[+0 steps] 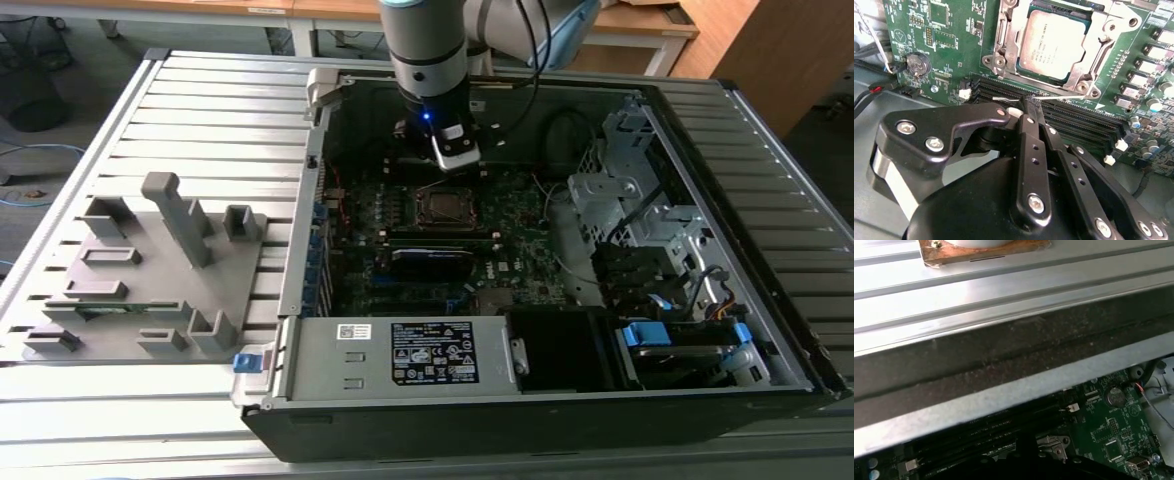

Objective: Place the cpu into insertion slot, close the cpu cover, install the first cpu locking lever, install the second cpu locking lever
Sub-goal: 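Install the first cpu locking lever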

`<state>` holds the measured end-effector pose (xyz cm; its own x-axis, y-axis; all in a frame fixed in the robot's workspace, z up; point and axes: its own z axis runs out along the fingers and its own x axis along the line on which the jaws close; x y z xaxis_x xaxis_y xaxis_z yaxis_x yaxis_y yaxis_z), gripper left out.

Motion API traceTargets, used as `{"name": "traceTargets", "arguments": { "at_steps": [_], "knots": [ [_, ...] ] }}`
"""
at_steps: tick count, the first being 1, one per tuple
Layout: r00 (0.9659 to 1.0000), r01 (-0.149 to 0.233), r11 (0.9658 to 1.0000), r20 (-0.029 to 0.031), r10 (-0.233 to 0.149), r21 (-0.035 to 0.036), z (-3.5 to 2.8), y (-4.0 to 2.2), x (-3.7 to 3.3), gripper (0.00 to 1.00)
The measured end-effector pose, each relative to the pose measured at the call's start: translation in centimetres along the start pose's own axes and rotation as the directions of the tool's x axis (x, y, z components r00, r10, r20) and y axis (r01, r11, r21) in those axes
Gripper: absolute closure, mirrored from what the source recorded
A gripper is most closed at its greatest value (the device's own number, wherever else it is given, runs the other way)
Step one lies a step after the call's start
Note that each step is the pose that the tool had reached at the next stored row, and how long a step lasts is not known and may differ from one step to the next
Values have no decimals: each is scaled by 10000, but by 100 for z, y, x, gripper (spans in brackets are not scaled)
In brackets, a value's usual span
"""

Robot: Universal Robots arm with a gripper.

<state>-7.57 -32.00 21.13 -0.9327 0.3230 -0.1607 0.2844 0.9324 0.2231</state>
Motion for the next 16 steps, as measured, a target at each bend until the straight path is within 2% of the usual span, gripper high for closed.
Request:
{"name": "traceTargets", "arguments": {
  "at_steps": [6, 10, 16],
  "knots": [
    [9989, -451, 9990, 105, 450, 76, 25, -5, 2, 90],
    [9989, -461, 9989, 107, 460, 71, 27, -3, 3, 90],
    [9988, -475, 9989, 86, 474, 10, 39, 16, 12, 90]
  ]
}}
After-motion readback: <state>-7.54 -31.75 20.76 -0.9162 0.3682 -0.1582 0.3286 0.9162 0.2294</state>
